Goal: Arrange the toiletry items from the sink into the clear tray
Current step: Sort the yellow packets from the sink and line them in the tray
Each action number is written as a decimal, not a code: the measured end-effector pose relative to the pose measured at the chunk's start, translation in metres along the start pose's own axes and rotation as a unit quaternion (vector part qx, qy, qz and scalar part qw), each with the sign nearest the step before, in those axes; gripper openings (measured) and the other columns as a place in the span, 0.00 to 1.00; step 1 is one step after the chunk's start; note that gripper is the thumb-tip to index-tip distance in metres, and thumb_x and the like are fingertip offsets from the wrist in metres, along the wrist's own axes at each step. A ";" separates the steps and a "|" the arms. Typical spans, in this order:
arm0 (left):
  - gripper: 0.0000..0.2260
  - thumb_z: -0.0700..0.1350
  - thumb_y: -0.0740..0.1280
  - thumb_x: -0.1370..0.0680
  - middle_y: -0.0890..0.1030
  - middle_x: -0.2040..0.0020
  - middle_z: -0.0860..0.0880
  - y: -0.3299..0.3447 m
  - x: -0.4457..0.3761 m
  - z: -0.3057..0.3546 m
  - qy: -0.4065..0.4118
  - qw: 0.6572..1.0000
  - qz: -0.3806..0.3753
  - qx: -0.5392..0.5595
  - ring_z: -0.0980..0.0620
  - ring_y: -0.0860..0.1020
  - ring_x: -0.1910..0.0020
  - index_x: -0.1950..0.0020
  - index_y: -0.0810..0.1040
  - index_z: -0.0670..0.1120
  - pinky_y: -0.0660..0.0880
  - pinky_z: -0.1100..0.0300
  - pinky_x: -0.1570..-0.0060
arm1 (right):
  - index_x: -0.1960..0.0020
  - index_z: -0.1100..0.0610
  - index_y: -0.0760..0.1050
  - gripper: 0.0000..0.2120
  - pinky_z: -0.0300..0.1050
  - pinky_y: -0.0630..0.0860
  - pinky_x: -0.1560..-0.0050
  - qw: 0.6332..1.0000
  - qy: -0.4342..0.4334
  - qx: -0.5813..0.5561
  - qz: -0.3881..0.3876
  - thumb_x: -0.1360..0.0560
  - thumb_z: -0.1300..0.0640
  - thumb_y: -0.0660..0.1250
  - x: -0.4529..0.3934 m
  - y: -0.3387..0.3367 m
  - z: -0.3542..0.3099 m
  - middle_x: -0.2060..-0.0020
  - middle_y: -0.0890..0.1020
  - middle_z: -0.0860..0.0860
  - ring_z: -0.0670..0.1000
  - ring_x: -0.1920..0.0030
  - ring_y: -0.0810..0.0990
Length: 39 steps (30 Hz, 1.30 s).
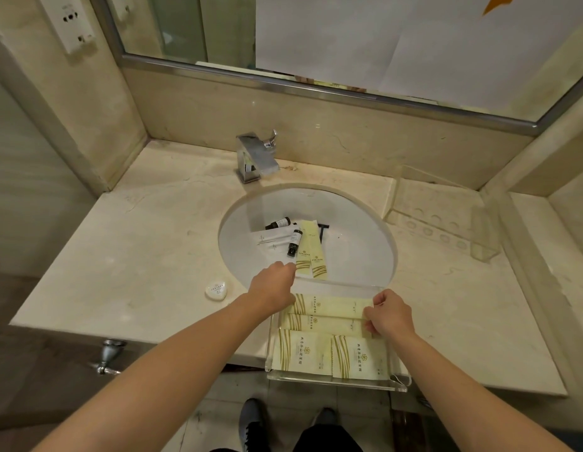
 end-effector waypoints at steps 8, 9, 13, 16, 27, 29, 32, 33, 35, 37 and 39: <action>0.10 0.41 0.68 0.27 0.74 0.48 0.45 0.003 -0.001 -0.007 -0.016 0.999 0.006 -0.027 0.47 0.72 0.59 0.48 0.71 0.43 0.71 0.56 0.61 | 0.55 0.55 0.70 0.09 0.55 0.82 0.59 0.994 -0.071 0.083 -0.008 0.30 0.61 0.69 0.002 0.005 -0.007 0.61 0.79 0.54 0.59 0.62 0.83; 0.10 0.41 0.68 0.27 0.74 0.48 0.45 0.003 -0.002 -0.007 -0.016 0.999 0.005 -0.027 0.48 0.71 0.59 0.48 0.71 0.43 0.71 0.56 0.61 | 0.55 0.54 0.70 0.09 0.55 0.81 0.58 0.993 -0.077 0.092 -0.008 0.31 0.61 0.69 0.002 0.006 -0.007 0.61 0.79 0.54 0.58 0.60 0.82; 0.16 0.49 0.73 0.29 0.74 0.48 0.46 0.003 -0.004 -0.007 -0.017 1.000 -0.014 -0.022 0.47 0.73 0.56 0.50 0.70 0.45 0.73 0.54 0.58 | 0.55 0.54 0.69 0.11 0.50 0.79 0.58 0.990 -0.083 0.114 -0.004 0.30 0.59 0.71 0.001 0.008 -0.007 0.59 0.79 0.53 0.57 0.58 0.81; 0.23 0.55 0.76 0.33 0.74 0.49 0.47 0.004 -0.004 -0.005 -0.007 0.998 -0.030 -0.046 0.47 0.74 0.55 0.49 0.69 0.46 0.74 0.54 0.57 | 0.57 0.54 0.67 0.12 0.48 0.78 0.60 0.991 -0.076 0.111 0.004 0.31 0.59 0.72 0.001 0.009 -0.007 0.60 0.80 0.54 0.57 0.60 0.81; 0.28 0.58 0.77 0.35 0.74 0.47 0.47 0.004 -0.006 -0.004 0.014 0.996 -0.049 -0.071 0.47 0.76 0.52 0.46 0.70 0.46 0.74 0.54 0.56 | 0.64 0.53 0.68 0.11 0.45 0.72 0.65 0.985 -0.085 0.150 0.007 0.29 0.52 0.69 -0.001 0.011 -0.013 0.65 0.78 0.50 0.53 0.61 0.78; 0.29 0.59 0.77 0.36 0.73 0.46 0.47 0.004 -0.006 -0.003 0.019 0.995 -0.056 -0.082 0.47 0.76 0.52 0.45 0.69 0.46 0.74 0.54 0.56 | 0.65 0.53 0.68 0.11 0.45 0.70 0.66 0.984 -0.095 0.149 0.023 0.28 0.52 0.67 -0.002 0.008 -0.016 0.65 0.78 0.50 0.53 0.63 0.77; 0.30 0.59 0.76 0.36 0.73 0.46 0.48 0.005 -0.007 -0.003 0.023 0.994 -0.056 -0.089 0.47 0.76 0.52 0.43 0.69 0.46 0.73 0.54 0.56 | 0.65 0.54 0.68 0.10 0.43 0.68 0.69 0.982 -0.119 0.138 0.042 0.27 0.54 0.66 -0.004 0.006 -0.023 0.67 0.77 0.50 0.52 0.66 0.74; 0.29 0.59 0.76 0.36 0.73 0.46 0.48 0.005 -0.008 -0.003 0.023 0.994 -0.056 -0.089 0.47 0.76 0.52 0.43 0.69 0.46 0.73 0.54 0.56 | 0.65 0.54 0.68 0.10 0.43 0.67 0.69 0.981 -0.128 0.136 0.048 0.27 0.55 0.65 -0.005 0.005 -0.026 0.68 0.77 0.50 0.52 0.67 0.74; 0.28 0.60 0.76 0.36 0.73 0.48 0.48 0.005 -0.009 -0.004 0.020 0.995 -0.058 -0.082 0.48 0.74 0.54 0.46 0.69 0.47 0.74 0.54 0.56 | 0.64 0.55 0.69 0.09 0.43 0.66 0.70 0.978 -0.142 0.136 0.063 0.26 0.56 0.65 -0.006 0.003 -0.031 0.68 0.77 0.50 0.52 0.68 0.73; 0.26 0.63 0.74 0.35 0.73 0.53 0.50 0.003 -0.011 -0.006 0.007 0.997 -0.048 -0.063 0.50 0.73 0.57 0.51 0.67 0.48 0.73 0.55 0.58 | 0.63 0.55 0.70 0.08 0.43 0.67 0.69 0.975 -0.155 0.137 0.077 0.26 0.56 0.65 -0.009 0.003 -0.037 0.68 0.77 0.50 0.52 0.68 0.73; 0.22 0.64 0.70 0.31 0.74 0.56 0.50 0.000 -0.014 -0.008 -0.017 0.999 -0.027 -0.029 0.50 0.72 0.59 0.53 0.67 0.48 0.72 0.56 0.59 | 0.62 0.56 0.71 0.07 0.43 0.67 0.70 0.972 -0.164 0.140 0.089 0.26 0.56 0.65 -0.012 0.003 -0.043 0.68 0.77 0.50 0.51 0.69 0.73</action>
Point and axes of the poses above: each hand's wrist, its own x-axis away from the middle knuckle, its own y-axis out of the palm, z = x × y, the point moved 5 cm from there along -x, towards the middle knuckle
